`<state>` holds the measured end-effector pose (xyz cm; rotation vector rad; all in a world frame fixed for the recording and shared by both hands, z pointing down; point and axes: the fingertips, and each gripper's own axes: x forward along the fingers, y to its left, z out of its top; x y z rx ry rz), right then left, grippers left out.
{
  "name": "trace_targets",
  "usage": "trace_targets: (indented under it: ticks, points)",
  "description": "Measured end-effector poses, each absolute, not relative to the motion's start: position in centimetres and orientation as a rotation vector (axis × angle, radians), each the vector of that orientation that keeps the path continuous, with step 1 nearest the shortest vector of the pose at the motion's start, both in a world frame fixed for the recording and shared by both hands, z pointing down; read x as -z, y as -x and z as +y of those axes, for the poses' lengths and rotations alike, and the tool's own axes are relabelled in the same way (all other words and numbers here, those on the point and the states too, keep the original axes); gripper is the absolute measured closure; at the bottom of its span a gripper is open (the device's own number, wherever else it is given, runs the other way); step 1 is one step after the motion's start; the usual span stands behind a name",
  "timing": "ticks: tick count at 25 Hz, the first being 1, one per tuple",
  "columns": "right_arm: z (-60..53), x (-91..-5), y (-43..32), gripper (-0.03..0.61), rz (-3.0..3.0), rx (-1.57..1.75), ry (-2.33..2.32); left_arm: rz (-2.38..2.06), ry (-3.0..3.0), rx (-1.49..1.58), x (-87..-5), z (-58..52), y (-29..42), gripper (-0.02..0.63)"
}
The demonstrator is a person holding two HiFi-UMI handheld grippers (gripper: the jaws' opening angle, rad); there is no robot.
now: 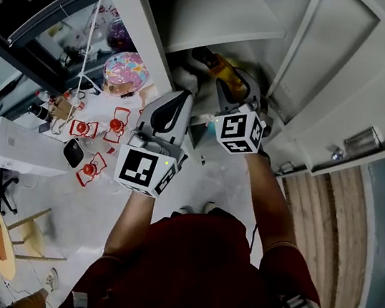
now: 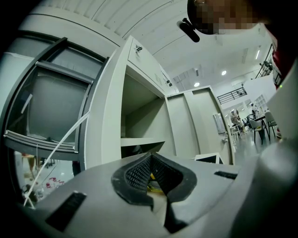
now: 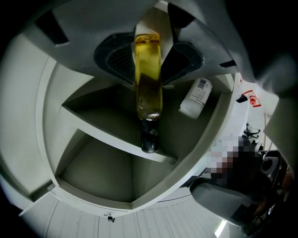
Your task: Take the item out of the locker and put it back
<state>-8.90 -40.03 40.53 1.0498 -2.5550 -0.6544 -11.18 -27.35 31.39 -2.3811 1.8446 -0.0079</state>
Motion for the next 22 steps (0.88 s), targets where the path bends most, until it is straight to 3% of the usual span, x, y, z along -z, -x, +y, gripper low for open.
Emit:
trace_targets:
  ticks: [11, 22]
  points:
    - [-41.4, -40.1, 9.6, 0.405, -2.578, 0.58, -1.057, 1.856, 2.368, -0.004, -31.3, -27.7, 11.6, 0.607]
    - [-43.8, -39.7, 8.4, 0.405, -2.726, 0.168, -1.203, 1.85, 2.371, 0.015, -31.3, -28.0, 11.4, 0.607]
